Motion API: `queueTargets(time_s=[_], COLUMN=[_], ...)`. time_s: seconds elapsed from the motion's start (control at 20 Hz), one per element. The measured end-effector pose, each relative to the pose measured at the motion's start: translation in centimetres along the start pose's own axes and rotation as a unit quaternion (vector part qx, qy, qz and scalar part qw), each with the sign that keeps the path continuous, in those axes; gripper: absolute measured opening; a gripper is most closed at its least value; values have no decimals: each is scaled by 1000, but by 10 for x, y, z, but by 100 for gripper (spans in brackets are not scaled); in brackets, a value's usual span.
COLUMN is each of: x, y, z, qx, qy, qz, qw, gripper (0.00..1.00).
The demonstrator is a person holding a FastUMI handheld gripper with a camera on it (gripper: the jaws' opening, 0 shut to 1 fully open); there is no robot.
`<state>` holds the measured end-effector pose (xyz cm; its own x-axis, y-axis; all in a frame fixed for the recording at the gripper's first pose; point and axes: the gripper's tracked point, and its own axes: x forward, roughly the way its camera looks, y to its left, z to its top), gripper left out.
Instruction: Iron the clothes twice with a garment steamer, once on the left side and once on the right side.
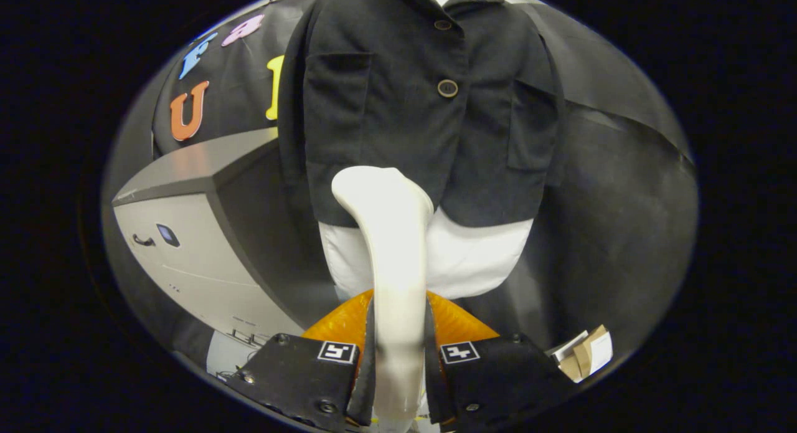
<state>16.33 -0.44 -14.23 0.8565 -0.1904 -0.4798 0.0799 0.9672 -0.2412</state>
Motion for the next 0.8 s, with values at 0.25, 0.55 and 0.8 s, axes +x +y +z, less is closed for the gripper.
queueTargets(time_s=[0.25, 0.55, 0.8], x=[0, -47, -115], y=[1, -17, -85], z=[-12, 33, 110], qx=[10, 60, 122], qy=[14, -43, -140], qz=[-9, -22, -77], qw=[1000, 997, 980], gripper=[36, 36, 36])
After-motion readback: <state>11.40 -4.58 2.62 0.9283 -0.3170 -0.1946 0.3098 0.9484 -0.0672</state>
